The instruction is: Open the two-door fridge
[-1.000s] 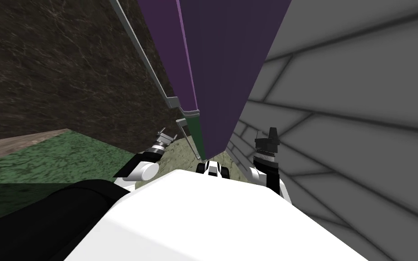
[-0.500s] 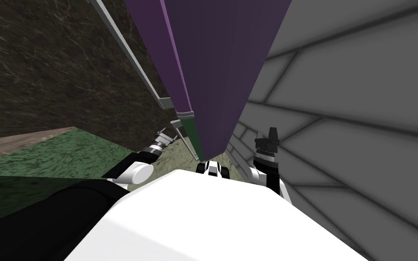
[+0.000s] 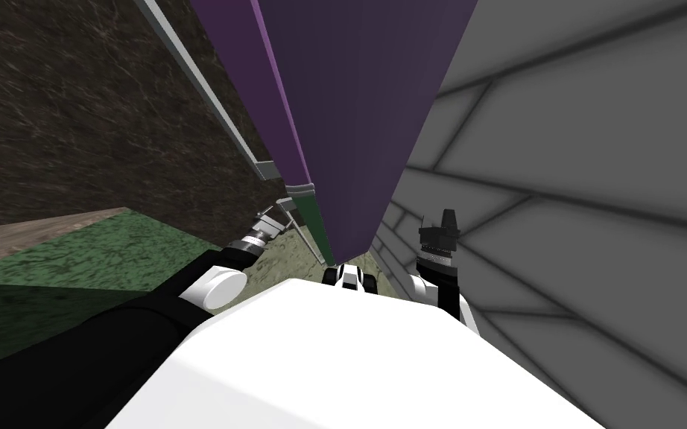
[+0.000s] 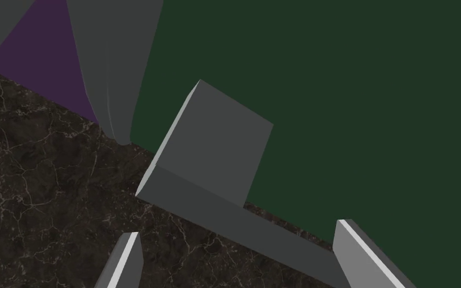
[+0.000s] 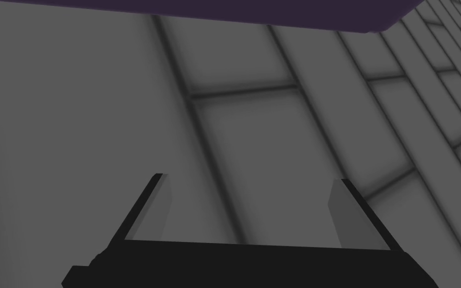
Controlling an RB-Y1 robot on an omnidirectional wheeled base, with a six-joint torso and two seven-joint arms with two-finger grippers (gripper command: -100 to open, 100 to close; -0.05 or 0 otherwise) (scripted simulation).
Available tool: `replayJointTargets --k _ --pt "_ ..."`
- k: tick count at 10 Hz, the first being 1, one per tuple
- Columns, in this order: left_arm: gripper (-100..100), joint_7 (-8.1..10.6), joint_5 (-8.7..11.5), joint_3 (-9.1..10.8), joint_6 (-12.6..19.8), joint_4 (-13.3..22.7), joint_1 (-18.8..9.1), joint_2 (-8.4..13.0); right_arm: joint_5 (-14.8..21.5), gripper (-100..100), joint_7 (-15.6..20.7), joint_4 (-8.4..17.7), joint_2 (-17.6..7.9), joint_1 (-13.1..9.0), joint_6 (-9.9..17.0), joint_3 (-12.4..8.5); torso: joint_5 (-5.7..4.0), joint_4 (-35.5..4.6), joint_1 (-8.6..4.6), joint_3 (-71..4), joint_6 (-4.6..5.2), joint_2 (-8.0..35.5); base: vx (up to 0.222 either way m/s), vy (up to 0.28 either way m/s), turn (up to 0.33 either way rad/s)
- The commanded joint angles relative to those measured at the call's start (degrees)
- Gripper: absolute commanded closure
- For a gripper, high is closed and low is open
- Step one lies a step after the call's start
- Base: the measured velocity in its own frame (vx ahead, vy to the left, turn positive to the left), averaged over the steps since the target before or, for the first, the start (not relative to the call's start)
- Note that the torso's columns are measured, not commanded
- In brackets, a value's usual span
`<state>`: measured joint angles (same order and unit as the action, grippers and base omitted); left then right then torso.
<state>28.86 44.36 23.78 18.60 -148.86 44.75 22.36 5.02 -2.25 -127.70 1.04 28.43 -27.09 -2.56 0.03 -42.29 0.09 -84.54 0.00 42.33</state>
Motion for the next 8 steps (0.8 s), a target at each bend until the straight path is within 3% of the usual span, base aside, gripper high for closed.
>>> replayJointTargets --k 1,2,3,4,5,8 --pt "-100 0.35 0.5 0.91 0.2 -0.4 0.4 0.4 0.0 0 0.0 0.0 0.0 0.0 0.0 0.0 -0.03 0.0 -0.12 -0.1 -0.03 -0.2 0.006 -0.022 0.057" --pt "100 0.46 0.6 1.05 0.2 -0.5 0.4 0.4 0.0 0 0.0 0.0 0.0 0.0 0.0 0.0 -0.04 0.0 -0.09 0.0 0.01 0.0 0.0 0.0 0.0" --pt "100 0.46 1.3 0.67 -0.2 -0.2 0.1 1.7 0.0 0 0.0 0.0 0.0 0.0 0.0 0.0 -0.01 0.0 -0.04 0.0 0.01 0.0 -0.075 0.141 -0.124" --pt "100 0.46 1.3 0.67 -0.2 -0.2 0.1 1.7 0.0 0 0.0 0.0 0.0 0.0 0.0 0.0 0.09 -0.1 0.39 0.1 0.04 0.2 -0.099 0.2 -0.066" --pt "100 0.47 1.9 0.31 -0.6 0.1 -0.1 3.0 0.0 0 0.0 0.0 0.0 0.0 0.0 0.0 0.1 0.0 0.34 0.1 0.06 0.1 -0.109 0.224 -0.107" --pt "100 0.47 2.5 -0.04 -1.0 0.4 -0.4 4.3 0.0 0 0.0 0.0 0.0 0.0 0.0 0.0 -0.01 0.0 0.01 0.0 0.01 0.0 -0.111 0.245 -0.083"
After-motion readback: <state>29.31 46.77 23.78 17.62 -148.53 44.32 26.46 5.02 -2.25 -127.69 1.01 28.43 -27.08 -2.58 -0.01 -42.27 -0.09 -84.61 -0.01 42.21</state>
